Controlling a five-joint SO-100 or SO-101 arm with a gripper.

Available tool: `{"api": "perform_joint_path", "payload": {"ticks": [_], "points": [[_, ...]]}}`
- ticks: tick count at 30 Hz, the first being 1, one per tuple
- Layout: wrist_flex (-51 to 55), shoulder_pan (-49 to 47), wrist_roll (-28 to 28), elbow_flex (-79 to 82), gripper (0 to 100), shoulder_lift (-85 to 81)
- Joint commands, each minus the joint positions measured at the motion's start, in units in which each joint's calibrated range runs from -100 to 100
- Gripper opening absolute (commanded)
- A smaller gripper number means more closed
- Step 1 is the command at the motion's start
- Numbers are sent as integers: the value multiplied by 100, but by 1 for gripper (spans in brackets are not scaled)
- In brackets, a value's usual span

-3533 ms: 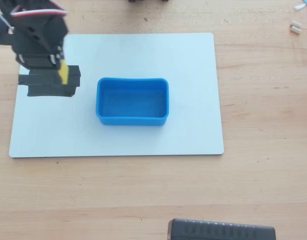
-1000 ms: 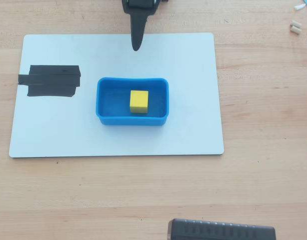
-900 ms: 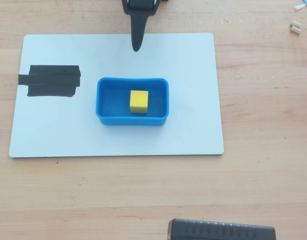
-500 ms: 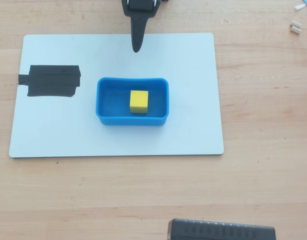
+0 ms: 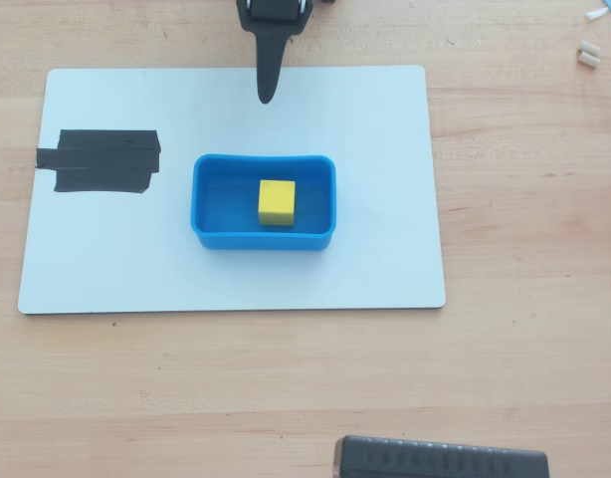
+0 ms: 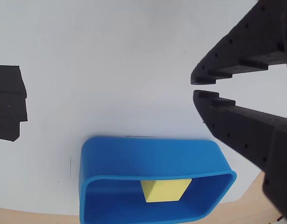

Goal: Pick up yellow cube and drop it in the blue rectangular bin

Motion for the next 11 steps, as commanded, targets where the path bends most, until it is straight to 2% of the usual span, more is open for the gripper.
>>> {"api": "perform_joint_path", "payload": {"ticks": [1, 11], "points": [[-98, 13, 5, -26, 0, -81], [-98, -30, 20, -17, 0, -81]]}}
